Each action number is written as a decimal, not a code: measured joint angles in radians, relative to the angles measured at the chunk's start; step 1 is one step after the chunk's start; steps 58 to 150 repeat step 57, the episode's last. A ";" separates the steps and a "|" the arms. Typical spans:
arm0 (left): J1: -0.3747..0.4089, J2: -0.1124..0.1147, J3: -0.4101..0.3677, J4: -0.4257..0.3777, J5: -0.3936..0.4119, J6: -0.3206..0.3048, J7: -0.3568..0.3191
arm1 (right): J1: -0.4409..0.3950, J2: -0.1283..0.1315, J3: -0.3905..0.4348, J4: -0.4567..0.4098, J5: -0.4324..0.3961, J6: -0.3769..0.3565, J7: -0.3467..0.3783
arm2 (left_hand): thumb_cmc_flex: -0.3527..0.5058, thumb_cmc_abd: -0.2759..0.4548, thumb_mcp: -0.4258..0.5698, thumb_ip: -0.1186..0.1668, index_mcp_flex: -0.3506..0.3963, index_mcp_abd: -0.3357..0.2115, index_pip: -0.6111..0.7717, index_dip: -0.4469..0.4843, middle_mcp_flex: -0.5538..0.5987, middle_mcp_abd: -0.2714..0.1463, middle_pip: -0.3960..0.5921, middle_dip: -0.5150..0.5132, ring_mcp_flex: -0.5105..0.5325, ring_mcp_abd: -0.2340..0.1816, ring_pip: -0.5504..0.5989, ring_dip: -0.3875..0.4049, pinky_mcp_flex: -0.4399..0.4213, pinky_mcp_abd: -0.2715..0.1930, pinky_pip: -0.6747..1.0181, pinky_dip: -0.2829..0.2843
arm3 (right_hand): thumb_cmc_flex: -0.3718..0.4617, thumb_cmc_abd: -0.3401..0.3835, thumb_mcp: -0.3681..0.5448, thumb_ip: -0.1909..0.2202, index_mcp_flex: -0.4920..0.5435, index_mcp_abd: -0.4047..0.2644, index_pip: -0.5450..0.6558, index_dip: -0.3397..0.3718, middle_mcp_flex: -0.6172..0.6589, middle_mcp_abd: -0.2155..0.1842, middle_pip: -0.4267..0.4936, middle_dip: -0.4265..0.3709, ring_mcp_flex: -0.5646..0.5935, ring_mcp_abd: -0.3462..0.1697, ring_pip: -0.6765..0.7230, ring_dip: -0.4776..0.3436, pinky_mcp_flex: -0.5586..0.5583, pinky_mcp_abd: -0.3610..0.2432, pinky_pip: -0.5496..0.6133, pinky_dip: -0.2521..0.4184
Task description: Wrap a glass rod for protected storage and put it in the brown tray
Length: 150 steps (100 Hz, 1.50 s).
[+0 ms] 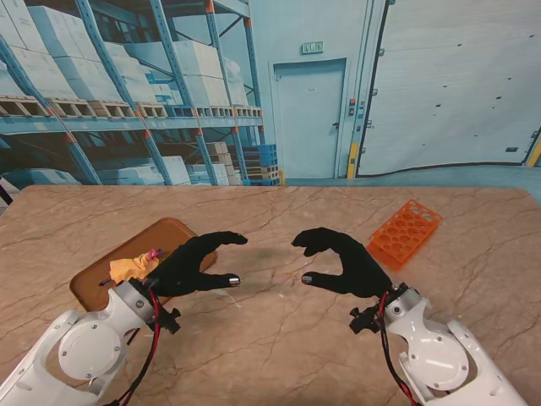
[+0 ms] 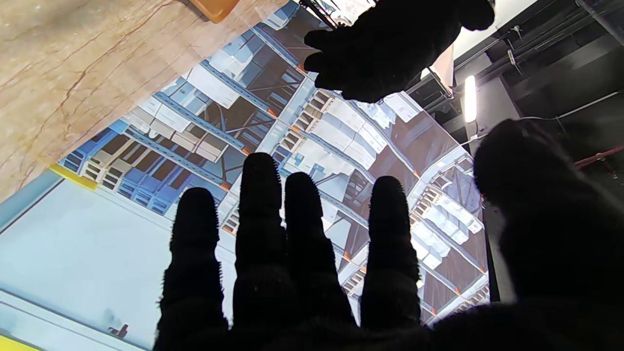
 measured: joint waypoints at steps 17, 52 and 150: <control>0.017 0.008 -0.011 -0.025 -0.017 -0.009 -0.027 | -0.014 0.001 0.008 -0.011 -0.005 -0.011 -0.009 | 0.000 0.000 0.000 0.000 0.000 -0.008 0.000 0.010 0.010 0.000 -0.002 0.000 0.004 0.000 0.000 0.000 0.009 0.001 0.000 0.000 | 0.000 0.000 -0.012 0.000 0.000 0.002 -0.009 -0.001 0.000 0.000 0.000 0.000 0.000 0.000 -0.008 0.000 0.000 0.000 0.000 0.000; 0.027 0.013 -0.022 -0.039 -0.007 -0.008 -0.036 | -0.006 0.004 -0.005 -0.013 -0.002 0.000 -0.002 | 0.000 0.000 0.000 0.000 0.002 -0.008 0.000 0.010 0.010 0.000 -0.002 0.000 0.024 0.001 0.000 0.000 0.014 0.003 -0.001 -0.001 | 0.000 0.000 -0.024 0.000 0.000 0.009 -0.011 -0.001 0.000 0.000 -0.011 0.000 0.000 0.000 -0.008 0.000 0.000 0.000 -0.005 0.001; 0.029 0.013 -0.023 -0.042 -0.007 -0.007 -0.036 | -0.005 0.004 -0.005 -0.013 -0.001 0.001 0.000 | 0.000 0.000 0.000 0.000 0.002 -0.008 0.000 0.010 0.010 0.000 -0.002 0.000 0.024 0.001 0.000 0.000 0.014 0.005 -0.003 -0.001 | 0.000 0.000 -0.024 0.000 0.000 0.009 -0.011 -0.001 0.000 0.000 -0.011 0.000 0.000 0.000 -0.008 0.000 0.000 0.000 -0.006 0.001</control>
